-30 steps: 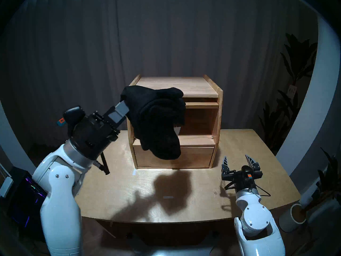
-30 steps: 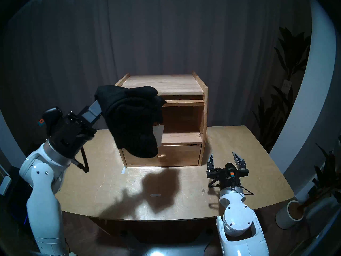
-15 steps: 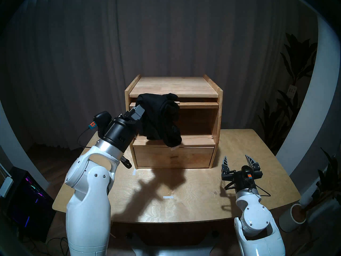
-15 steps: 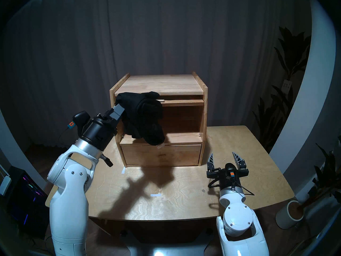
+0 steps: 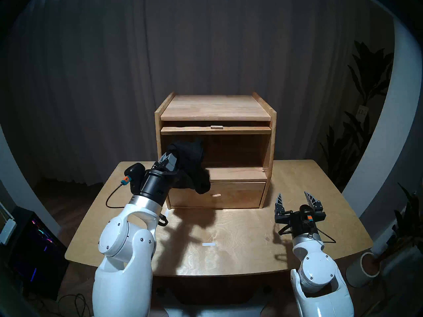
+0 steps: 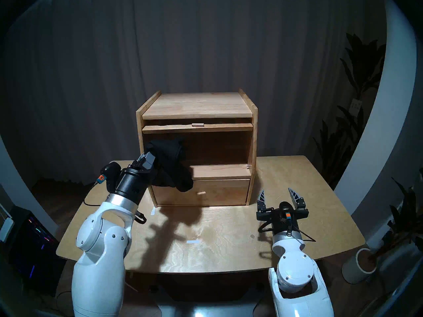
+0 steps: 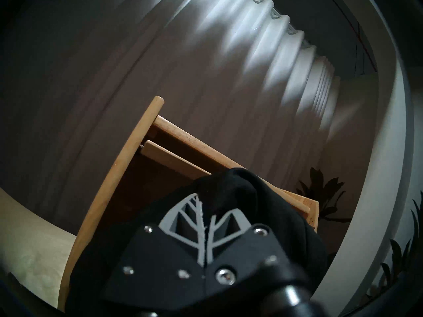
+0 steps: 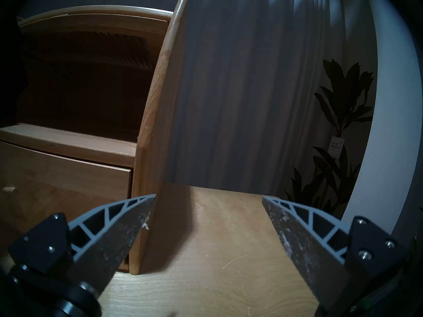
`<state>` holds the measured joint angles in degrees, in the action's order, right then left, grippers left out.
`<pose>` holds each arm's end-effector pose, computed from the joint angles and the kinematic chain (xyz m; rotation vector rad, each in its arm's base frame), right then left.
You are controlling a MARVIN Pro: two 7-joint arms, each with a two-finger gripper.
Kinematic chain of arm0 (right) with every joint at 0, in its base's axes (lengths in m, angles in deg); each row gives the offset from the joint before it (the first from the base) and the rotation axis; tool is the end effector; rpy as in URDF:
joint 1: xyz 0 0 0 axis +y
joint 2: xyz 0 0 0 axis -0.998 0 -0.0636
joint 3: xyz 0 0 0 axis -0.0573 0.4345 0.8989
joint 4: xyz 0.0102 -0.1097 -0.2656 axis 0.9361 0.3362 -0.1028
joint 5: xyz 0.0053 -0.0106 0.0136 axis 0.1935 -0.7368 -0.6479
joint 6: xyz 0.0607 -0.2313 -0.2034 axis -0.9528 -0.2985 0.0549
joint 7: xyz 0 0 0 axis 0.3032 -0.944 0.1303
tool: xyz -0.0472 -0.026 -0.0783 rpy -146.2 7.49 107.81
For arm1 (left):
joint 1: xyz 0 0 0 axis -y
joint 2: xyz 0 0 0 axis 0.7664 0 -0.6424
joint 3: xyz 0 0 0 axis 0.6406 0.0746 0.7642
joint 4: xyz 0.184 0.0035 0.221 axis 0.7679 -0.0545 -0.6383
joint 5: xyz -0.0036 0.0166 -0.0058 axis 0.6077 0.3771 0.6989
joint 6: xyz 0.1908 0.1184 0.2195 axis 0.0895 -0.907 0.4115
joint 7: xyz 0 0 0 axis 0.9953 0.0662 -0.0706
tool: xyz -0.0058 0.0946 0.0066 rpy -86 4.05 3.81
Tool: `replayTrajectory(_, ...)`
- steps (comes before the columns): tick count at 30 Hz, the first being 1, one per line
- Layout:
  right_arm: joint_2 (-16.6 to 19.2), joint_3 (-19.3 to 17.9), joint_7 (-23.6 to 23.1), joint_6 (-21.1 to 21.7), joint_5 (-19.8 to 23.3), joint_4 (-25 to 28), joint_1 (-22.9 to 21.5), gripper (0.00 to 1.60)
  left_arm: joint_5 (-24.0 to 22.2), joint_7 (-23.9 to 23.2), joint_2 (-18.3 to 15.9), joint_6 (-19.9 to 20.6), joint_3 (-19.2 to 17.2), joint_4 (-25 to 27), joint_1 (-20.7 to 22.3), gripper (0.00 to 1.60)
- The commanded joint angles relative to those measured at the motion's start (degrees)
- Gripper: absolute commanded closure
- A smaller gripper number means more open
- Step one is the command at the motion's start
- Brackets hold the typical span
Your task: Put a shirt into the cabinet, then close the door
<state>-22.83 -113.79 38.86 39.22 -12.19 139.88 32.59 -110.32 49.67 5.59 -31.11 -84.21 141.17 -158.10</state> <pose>0.2837 -0.0315 -0.2915 2.0346 0.0721 2.0576 0.3234 -0.0394 -0.1848 1.5718 0.1776 2.0045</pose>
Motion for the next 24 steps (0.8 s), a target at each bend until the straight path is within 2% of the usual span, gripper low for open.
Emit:
replayTrajectory(1,0.0,-0.04,0.13,-0.39,-0.06,1.58,-0.05,0.0,6.34,0.93,-2.27,-6.81,6.99,2.67,1.24,1.6)
replayTrajectory(3,-0.01,-0.04,0.13,-0.39,-0.06,1.63,-0.01,0.0,9.65,1.54,-2.95,-9.14,8.58,2.63,1.38,1.6)
replayTrajectory(4,-0.01,-0.04,0.14,-0.39,-0.06,1.68,0.02,0.0,10.87,2.03,-3.17,-8.43,9.18,2.96,1.54,1.6)
replayTrajectory(6,-0.01,-0.04,0.14,-0.38,-0.06,1.77,0.08,0.0,13.73,2.97,-3.91,-11.57,10.78,2.66,1.71,1.6)
replayTrajectory(7,-0.01,-0.04,0.14,-0.38,-0.06,1.79,0.1,0.0,14.82,2.54,-3.98,-10.98,11.18,2.7,2.04,1.6)
replayTrajectory(8,-0.02,-0.04,0.15,-0.37,-0.07,1.87,0.15,0.0,16.46,3.33,-4.67,-13.99,12.4,1.86,2.19,1.6)
replayTrajectory(10,-0.02,-0.04,0.15,-0.35,-0.07,1.92,0.19,0.0,21.14,3.5,-4.74,-14.46,13.38,0.52,3.7,1.6)
replayTrajectory(12,-0.01,-0.04,0.14,-0.35,-0.06,1.88,0.16,0.0,25.6,3.37,-4.5,-16.83,13.63,-1.8,5.56,1.6)
replayTrajectory(13,-0.01,-0.04,0.14,-0.35,-0.06,1.86,0.15,0.0,27.44,3.29,-5.61,-17.09,13.63,-2.91,7.03,1.6)
replayTrajectory(14,-0.01,-0.04,0.14,-0.34,-0.06,1.89,0.17,0.0,31.15,3.41,-5.42,-16.58,13.6,-3.99,8.54,1.6)
replayTrajectory(15,-0.01,-0.04,0.14,-0.34,-0.06,1.88,0.16,0.0,32.61,2.95,-4.97,-16.15,13.28,-3.46,7.81,1.6)
replayTrajectory(16,-0.01,-0.04,0.14,-0.34,-0.06,1.88,0.17,0.0,33.54,3.76,-4.39,-15.24,13.57,-4.36,9.83,1.6)
replayTrajectory(17,-0.01,-0.04,0.14,-0.34,-0.06,1.87,0.16,0.0,35.13,3.21,-3.64,-14.82,13.26,-3.63,8.91,1.6)
replayTrajectory(18,-0.01,-0.04,0.13,-0.34,-0.06,1.82,0.12,0.0,36.19,2.7,-4.37,-14.21,13.26,-3.89,10.02,1.6)
replayTrajectory(21,-0.01,-0.04,0.13,-0.34,-0.06,1.82,0.13,0.0,39.45,2.83,-2.64,-11.98,13.37,-4.99,12.31,1.6)
replayTrajectory(22,-0.01,-0.04,0.13,-0.34,-0.06,1.82,0.13,0.0,39.06,3.07,-2.65,-10.52,13.05,-4.06,11.25,1.6)
replayTrajectory(24,0.0,-0.04,0.13,-0.34,-0.05,1.79,0.1,0.0,38.75,3.52,-2.17,-8.32,12.9,-4.1,12.56,1.6)
